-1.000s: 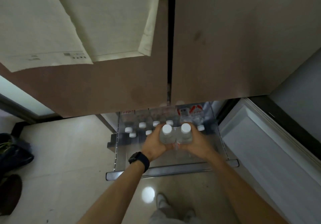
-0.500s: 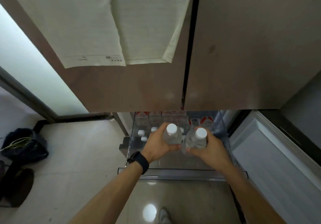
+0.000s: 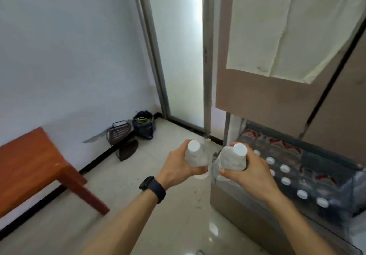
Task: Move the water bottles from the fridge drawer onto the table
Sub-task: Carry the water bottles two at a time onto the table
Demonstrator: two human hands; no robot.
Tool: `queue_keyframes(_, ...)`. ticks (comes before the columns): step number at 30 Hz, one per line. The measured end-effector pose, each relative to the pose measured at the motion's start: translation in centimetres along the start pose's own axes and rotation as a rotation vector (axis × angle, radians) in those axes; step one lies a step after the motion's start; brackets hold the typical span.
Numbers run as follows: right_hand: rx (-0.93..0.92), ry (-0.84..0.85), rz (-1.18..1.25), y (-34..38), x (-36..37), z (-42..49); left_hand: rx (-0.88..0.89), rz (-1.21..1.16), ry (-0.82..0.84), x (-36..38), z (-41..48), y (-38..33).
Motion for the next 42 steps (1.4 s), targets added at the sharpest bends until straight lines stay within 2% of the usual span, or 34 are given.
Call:
queue_keyframes(5, -0.112, 0.220, -0.045, 5.8, 10.2, -1.9, -0.166, 0.067, -0.223, -8.6, -10.9, 5.4)
queue_keyframes(11, -0.263, 0.532, -0.058, 13.3, 23.6, -6.8, -0.390, 0.016, -0.490, -17.9, -25.4, 11.3)
queue_keyframes(19, -0.382, 0.843, -0.092, 22.9, 42.5, -15.0, -0.615, -0.017, -0.739, -29.0, -43.7, 19.8)
queue_keyframes(25, -0.394, 0.910, -0.127, 28.6, 55.6, -20.7, -0.696, 0.012, -0.797, -37.2, -55.1, 25.8)
queue_keyframes(30, -0.375, 0.935, -0.139, 32.4, 63.8, -23.0, -0.738, -0.001, -0.884, -43.2, -60.8, 29.9)
queue_keyframes(36, -0.389, 0.969, -0.149, 35.8, 73.1, -22.3, -0.790, 0.007, -0.932, -49.7, -63.8, 35.7)
queue_keyframes(42, -0.387, 1.026, -0.158, 39.4, 84.1, -18.7, -0.821, -0.013, -0.933, -58.1, -62.8, 42.9)
Point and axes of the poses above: each hand's wrist, its own z-axis towards the middle knuckle, its own x-axis out of the palm, y = z × x, the point moved 1 cm from there along z, towards the middle knuckle, and after that the axes turned 2 degrees about -x, right-handed, at the moved point
